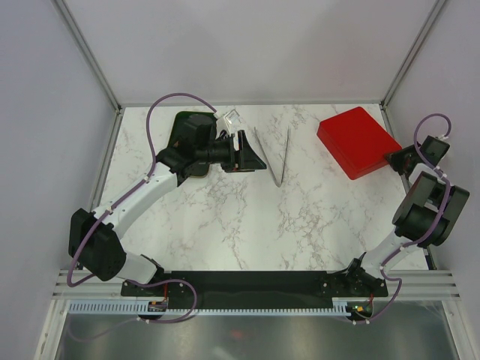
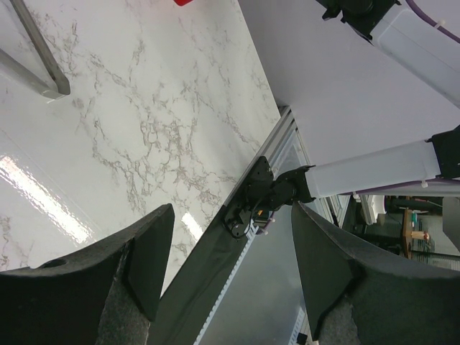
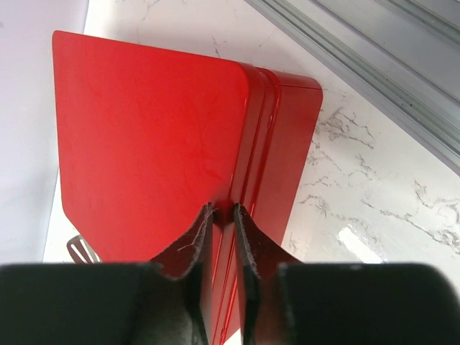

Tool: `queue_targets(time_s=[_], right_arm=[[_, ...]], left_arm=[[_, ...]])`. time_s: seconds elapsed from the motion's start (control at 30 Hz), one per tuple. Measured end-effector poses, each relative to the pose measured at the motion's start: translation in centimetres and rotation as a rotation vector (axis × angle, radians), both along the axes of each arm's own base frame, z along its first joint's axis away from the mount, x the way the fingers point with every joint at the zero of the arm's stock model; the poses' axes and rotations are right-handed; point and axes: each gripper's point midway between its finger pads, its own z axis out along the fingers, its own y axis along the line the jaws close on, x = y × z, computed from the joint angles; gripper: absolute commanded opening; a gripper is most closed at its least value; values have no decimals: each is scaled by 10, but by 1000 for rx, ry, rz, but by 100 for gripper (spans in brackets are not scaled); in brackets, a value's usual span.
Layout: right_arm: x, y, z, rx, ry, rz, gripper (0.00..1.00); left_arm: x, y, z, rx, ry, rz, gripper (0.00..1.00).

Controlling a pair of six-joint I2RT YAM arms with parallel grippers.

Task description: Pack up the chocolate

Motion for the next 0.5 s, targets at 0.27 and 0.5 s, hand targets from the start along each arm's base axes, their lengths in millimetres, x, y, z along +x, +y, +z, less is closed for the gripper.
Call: queue_targets(time_s=[0.27,0.5], right_arm=[[0,-1,-1,-15,-35,-15,16],[-3,-3,-2,-35,-35,-23,47]], left_arm=[[0,0,0,0,0,0,74],[0,0,0,0,0,1,74]])
